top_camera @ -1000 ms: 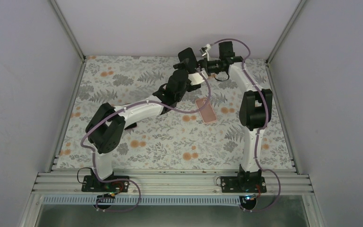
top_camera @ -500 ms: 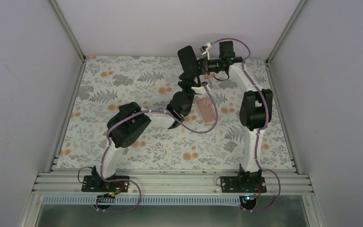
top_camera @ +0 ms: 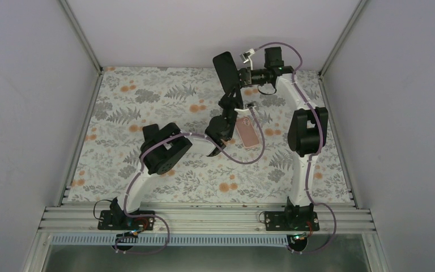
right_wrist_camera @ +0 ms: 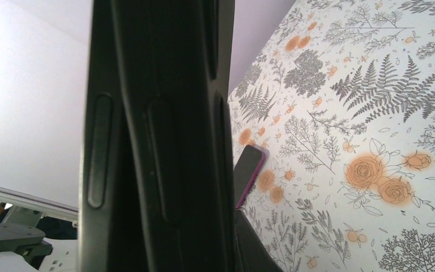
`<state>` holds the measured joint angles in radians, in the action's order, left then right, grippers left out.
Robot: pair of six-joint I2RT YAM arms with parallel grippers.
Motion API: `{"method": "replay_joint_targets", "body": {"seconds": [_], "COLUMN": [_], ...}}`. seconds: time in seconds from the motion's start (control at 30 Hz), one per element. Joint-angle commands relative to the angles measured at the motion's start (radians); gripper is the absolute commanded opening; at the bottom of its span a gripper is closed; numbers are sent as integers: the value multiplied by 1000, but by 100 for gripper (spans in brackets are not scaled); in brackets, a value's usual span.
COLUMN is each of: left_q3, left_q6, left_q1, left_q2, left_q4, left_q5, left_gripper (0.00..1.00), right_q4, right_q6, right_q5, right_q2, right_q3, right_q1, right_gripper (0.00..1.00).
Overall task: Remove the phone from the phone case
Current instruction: Remove the phone case from the phone.
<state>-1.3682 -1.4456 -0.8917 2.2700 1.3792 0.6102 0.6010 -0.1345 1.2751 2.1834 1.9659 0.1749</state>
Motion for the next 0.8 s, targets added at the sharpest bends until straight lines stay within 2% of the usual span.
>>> {"method": "replay_joint_targets", "body": {"seconds": [0.0,0.1,0.23,0.5,0.77], "left_q3": [-65,-57,-31,51,100], "left_q6": [-114,-125,-112,-107,-100], "left_q1": [89,89,86,48,13], "left_q2": [8,-1,-40,-102,-137], "left_q4": [187,208,202,216,229], "left_q5": [91,86,85,73,79], "left_gripper": [14,6,3,2,2], "right_q4": [156,128,120,102,162], "right_q6": [27,4,-2,-25,32], "right_q5": [161,150,138,90,5], "right_q2": [-51,-53,-41,-7,42], "right_q3": [-14,-31,-30,-8,78], "right_q1": [12,11,7,-11,-41], "right_gripper": [3,3,3,3,3]}}
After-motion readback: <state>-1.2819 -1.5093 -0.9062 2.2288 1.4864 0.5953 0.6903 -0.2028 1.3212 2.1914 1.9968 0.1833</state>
